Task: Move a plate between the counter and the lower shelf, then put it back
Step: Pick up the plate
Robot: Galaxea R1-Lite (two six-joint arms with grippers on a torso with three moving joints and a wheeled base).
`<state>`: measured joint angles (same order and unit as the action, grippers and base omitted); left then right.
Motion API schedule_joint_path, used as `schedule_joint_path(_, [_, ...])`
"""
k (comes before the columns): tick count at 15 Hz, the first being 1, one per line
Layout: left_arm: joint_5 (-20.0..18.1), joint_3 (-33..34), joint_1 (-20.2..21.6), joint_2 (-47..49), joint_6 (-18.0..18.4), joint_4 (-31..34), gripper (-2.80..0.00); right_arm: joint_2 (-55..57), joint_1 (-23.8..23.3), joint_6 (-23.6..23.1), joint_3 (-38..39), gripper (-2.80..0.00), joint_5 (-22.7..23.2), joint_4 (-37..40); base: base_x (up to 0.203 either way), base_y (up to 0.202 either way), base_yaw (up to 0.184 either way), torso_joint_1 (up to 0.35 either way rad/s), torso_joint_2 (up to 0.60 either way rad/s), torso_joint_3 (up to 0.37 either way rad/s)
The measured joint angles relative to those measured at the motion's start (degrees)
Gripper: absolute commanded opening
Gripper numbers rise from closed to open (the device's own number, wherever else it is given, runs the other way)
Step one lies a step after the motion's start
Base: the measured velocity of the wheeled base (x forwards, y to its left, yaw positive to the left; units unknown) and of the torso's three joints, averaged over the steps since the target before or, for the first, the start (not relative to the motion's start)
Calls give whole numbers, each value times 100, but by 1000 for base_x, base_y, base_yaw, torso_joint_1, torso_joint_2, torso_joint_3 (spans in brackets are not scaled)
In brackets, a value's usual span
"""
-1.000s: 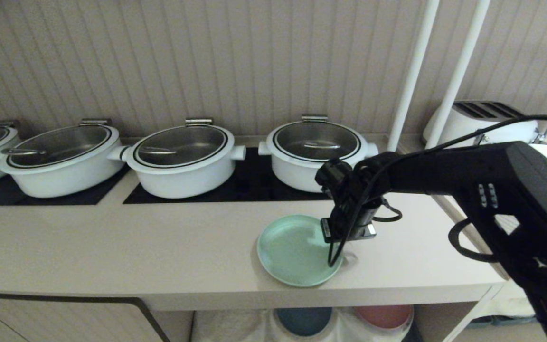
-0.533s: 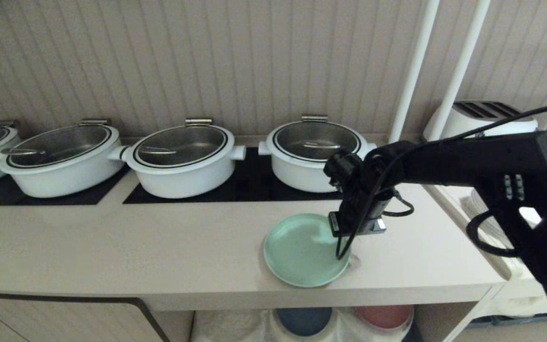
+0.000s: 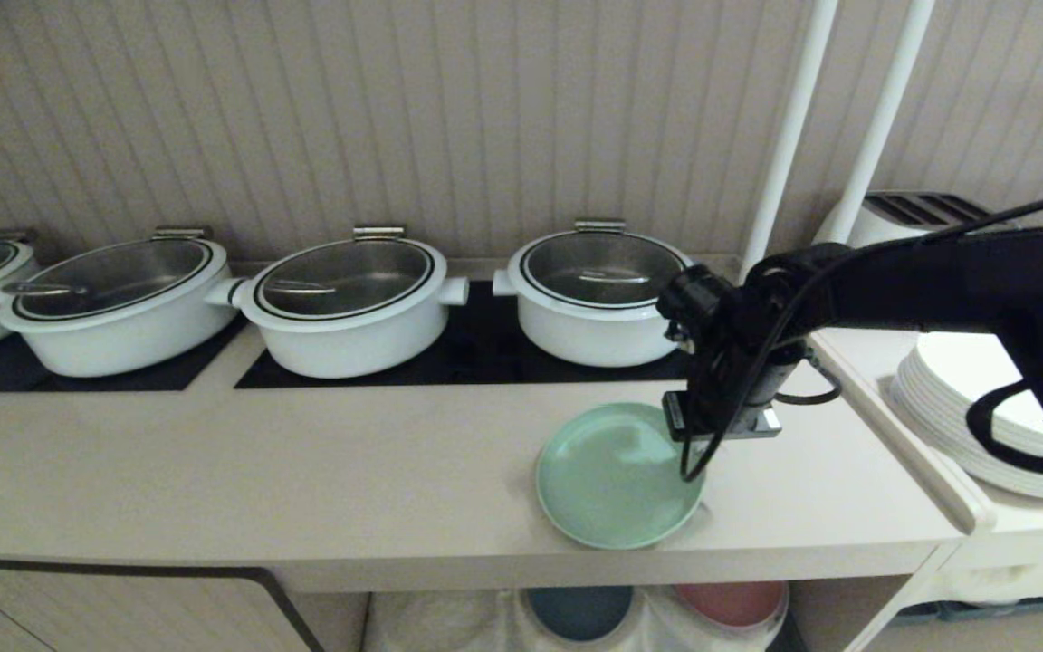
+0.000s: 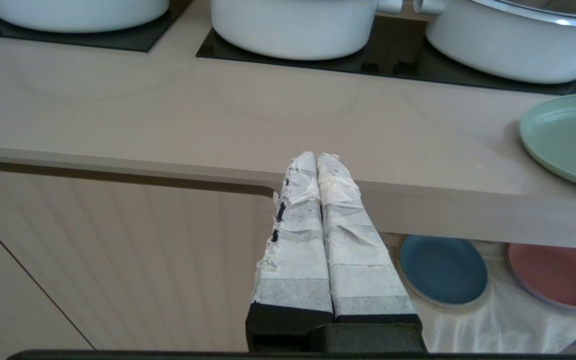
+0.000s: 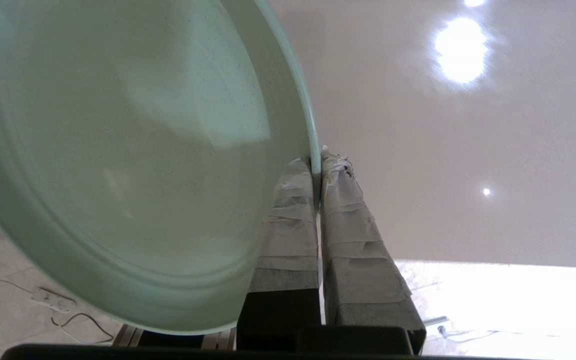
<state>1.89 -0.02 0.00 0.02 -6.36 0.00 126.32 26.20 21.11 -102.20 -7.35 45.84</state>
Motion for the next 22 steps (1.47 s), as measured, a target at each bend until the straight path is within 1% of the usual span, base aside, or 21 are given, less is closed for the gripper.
schedule_joint_path(2, [0,0,0,0,-2,0,-280,-121,-46,33,126,-280,16,9,0,0,0,0,0,0])
schedule_joint_path(5, [0,0,0,0,1,0,-280,-240,-53,311,214,-280,41,7,0,0,0,0,0,0])
schedule_joint_path(11, [1,0,0,0,-2,0,-280,-286,-86,614,218,-280,96,-6,0,0,0,0,0,0])
schedule_joint_path(18, [1,0,0,0,-3,0,-280,-501,-339,622,268,-280,550,-29,0,0,0,0,0,0])
schedule_joint_path(22, [1,0,0,0,-4,0,-280,-833,-523,609,634,-280,673,-163,0,0,0,0,0,0])
